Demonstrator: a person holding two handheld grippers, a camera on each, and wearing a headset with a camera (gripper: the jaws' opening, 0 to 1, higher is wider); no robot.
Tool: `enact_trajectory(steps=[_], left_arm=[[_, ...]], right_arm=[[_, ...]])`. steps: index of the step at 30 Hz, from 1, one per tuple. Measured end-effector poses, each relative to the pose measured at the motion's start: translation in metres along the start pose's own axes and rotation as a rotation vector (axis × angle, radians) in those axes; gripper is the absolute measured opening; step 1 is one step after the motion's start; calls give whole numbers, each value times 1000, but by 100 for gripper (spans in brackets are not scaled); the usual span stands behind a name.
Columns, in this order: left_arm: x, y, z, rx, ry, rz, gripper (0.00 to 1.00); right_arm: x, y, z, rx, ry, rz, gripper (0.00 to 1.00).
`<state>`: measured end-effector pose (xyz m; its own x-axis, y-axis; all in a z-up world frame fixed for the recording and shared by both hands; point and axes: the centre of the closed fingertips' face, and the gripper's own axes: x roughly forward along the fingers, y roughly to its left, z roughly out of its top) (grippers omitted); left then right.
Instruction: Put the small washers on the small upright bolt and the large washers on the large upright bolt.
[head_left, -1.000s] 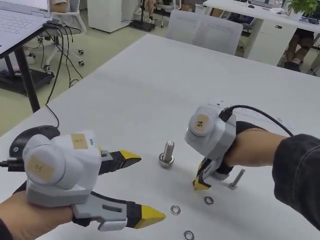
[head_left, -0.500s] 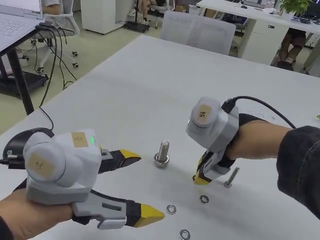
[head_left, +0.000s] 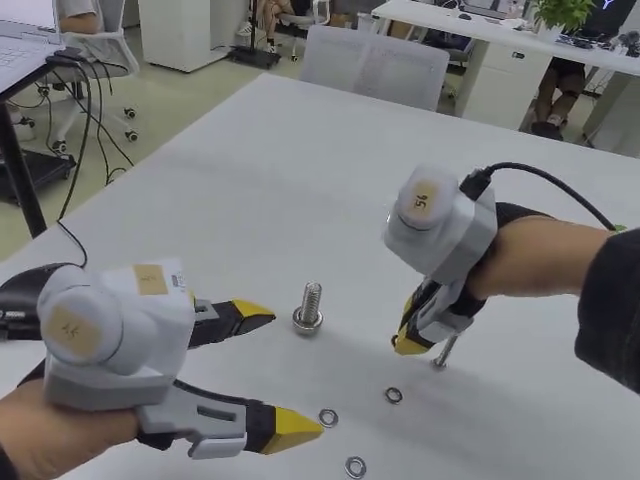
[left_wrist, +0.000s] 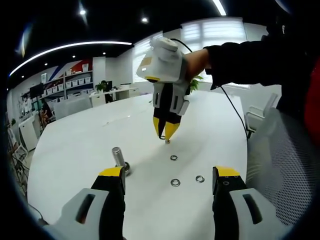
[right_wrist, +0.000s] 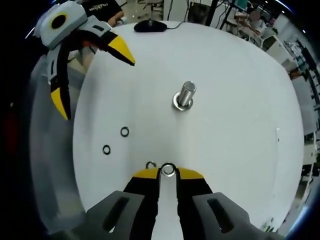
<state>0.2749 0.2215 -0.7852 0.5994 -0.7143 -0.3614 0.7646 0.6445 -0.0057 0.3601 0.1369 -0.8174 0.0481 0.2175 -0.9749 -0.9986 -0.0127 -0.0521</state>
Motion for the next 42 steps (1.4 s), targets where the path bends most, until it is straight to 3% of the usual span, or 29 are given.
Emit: enact_trajectory(steps=[21,28,42], left_arm=[[7,-3,-3,-2,-1,-31,70],[9,-3,-5,-5,0,-36,71],[10,1,-8,-16,-1,-34,71]], right_arm=[[-57,-8,-34,41,2,-76,13],[-59,-15,-47,55,23,-85,13],[-48,-20,-44,49,30,-61,13]])
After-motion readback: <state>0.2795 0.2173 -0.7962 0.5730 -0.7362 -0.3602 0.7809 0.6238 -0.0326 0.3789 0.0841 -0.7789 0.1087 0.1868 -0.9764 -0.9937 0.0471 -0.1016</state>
